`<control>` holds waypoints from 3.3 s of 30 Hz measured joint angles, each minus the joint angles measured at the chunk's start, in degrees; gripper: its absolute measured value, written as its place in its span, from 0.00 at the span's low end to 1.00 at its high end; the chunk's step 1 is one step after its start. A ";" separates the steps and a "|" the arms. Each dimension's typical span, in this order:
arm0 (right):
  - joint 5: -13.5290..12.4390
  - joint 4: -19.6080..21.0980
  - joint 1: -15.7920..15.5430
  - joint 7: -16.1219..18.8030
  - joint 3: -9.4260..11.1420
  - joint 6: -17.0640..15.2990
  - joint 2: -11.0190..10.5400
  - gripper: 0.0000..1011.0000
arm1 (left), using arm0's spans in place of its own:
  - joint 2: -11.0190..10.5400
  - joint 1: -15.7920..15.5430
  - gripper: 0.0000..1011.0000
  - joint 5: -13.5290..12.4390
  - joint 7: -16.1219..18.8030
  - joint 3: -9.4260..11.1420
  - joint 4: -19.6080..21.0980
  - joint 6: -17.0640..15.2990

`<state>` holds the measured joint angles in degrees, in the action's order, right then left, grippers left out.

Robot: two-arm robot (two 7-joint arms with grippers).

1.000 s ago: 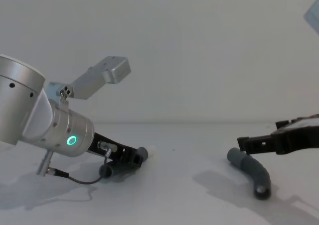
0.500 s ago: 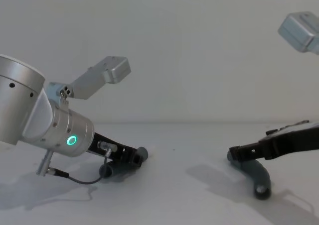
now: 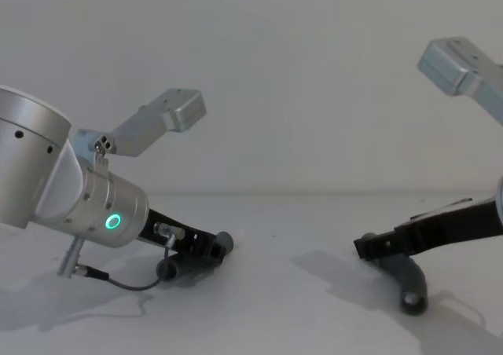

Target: Use both hands to pick up one end of the pipe from the table, align the ends, and insert them.

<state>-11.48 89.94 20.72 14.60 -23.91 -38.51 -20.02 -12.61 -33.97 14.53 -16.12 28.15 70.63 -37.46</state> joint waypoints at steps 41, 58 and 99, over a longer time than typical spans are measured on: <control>0.62 -6.79 2.79 1.29 1.17 -3.37 3.19 0.99 | -0.01 0.00 0.35 0.00 0.00 0.00 0.00 0.00; 0.95 -7.15 2.63 1.26 1.65 -4.16 3.90 0.92 | -0.01 0.00 0.35 0.00 0.00 0.00 0.00 0.00; 1.08 -7.09 2.40 1.49 1.93 -3.62 3.89 0.26 | -0.08 -0.32 0.35 -1.07 -0.46 1.09 0.41 0.33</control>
<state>-10.40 82.85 23.13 16.09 -21.98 -42.13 -16.13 -12.69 -34.29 13.46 -16.58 29.24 71.03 -37.14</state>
